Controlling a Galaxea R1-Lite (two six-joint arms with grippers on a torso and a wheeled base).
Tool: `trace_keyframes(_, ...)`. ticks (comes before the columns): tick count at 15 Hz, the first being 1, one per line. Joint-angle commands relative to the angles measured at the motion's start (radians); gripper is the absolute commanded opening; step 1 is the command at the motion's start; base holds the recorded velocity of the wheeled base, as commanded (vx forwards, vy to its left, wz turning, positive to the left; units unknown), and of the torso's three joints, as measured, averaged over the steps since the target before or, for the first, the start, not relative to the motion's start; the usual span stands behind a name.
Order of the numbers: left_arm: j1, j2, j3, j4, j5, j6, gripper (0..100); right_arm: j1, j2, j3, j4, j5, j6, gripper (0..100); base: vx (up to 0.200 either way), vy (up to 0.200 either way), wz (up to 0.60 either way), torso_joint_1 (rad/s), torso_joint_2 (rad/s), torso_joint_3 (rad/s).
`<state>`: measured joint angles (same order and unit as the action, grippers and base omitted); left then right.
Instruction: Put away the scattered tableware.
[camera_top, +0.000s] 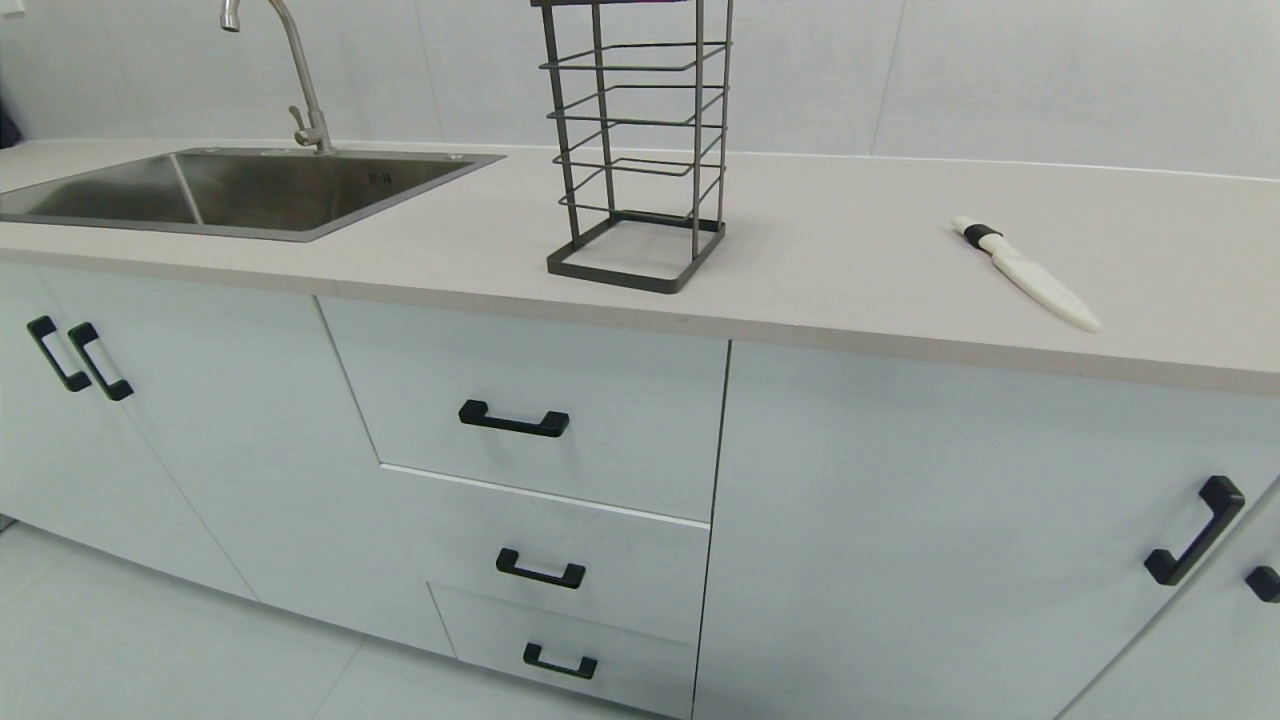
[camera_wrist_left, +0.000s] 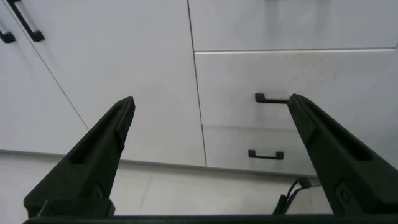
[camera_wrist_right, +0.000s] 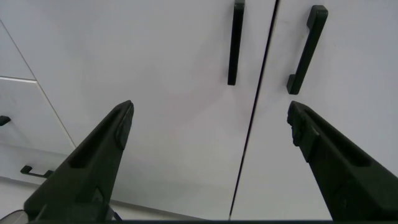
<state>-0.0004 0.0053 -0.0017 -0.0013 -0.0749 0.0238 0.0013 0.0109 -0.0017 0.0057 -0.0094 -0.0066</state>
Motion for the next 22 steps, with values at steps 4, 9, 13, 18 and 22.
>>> trace_keyframes(4,0.0,-0.005,0.002,0.003,0.0,-0.016,100,0.0,0.001,0.0,0.0,0.0,0.0,100,0.0,0.0,0.0,0.0,0.0,0.0)
trace_keyframes(9,0.002,-0.005,0.002,0.0,0.06,-0.025,100,0.0,0.001,0.0,0.0,0.0,0.0,100,0.0,0.0,-0.36,0.001,0.0,0.001)
trace_keyframes(13,0.002,-0.005,0.002,0.0,0.067,-0.031,100,0.0,0.001,0.0,0.0,0.0,0.0,100,0.0,0.0,-0.15,-0.002,0.0,0.001)
trace_keyframes(18,0.0,-0.005,0.002,-0.002,0.067,-0.035,100,0.0,0.001,0.0,0.0,0.0,0.0,100,0.0,0.0,-0.48,0.002,0.0,0.0)
trace_keyframes(22,0.0,-0.005,0.002,-0.003,0.084,-0.068,100,0.0,0.001,0.0,0.0,0.0,0.0,100,0.0,0.0,0.0,0.0,0.0,0.0)
